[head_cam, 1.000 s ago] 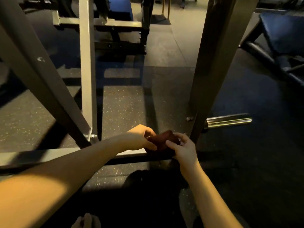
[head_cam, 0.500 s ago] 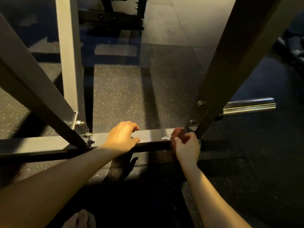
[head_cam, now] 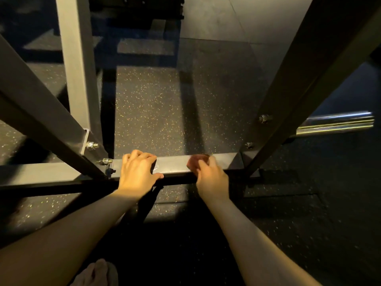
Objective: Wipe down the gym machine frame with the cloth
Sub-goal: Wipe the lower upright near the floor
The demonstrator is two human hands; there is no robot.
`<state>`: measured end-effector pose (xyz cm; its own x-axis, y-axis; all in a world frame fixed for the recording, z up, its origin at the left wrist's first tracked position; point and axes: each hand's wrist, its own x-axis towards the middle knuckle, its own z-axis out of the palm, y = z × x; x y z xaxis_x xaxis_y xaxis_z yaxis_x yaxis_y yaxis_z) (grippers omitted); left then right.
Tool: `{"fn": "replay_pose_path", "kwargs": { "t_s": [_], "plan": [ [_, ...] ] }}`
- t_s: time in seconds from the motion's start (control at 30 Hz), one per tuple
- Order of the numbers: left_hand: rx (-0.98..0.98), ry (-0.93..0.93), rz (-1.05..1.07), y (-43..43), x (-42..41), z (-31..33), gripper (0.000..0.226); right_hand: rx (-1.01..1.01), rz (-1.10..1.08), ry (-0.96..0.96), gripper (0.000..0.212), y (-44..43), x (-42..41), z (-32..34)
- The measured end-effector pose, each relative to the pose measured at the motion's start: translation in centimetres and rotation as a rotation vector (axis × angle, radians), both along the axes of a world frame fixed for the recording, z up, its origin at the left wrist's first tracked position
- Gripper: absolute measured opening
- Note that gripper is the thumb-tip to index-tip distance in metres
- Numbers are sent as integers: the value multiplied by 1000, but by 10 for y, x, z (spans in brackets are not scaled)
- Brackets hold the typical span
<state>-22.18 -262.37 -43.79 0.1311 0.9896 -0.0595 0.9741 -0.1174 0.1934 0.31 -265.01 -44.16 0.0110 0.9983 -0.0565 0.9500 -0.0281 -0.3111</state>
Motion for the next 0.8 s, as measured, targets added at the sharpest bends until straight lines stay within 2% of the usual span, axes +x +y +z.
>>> {"fn": "replay_pose_path", "kwargs": {
  "t_s": [0.13,0.23,0.3,0.37,0.47,0.57,0.67,0.73,0.8],
  "plan": [
    [16,-27,8,4,-2,-7,40,-113,-239,-163,26,0,57,14],
    [14,-41,0,6,-1,-9,45,-122,-313,-113,29,6,38,14],
    [15,-52,-1,7,0,-10,48,-112,-248,-58,30,6,2,11],
    [12,-73,7,6,-1,-10,52,-62,-97,-25,40,-2,-30,7],
    [14,-95,12,4,-3,-10,58,-68,91,-85,45,-10,-20,12],
    [15,-91,15,5,-2,-10,60,-141,-100,-168,34,1,35,19],
    [21,-71,8,5,-2,-11,56,-151,-244,-168,40,-2,52,23],
    [14,-61,-4,8,-1,-12,54,-155,-215,-89,45,-5,28,19],
    [4,-62,-6,9,0,-13,55,-124,-89,-51,46,-7,-6,14]
  ]
}}
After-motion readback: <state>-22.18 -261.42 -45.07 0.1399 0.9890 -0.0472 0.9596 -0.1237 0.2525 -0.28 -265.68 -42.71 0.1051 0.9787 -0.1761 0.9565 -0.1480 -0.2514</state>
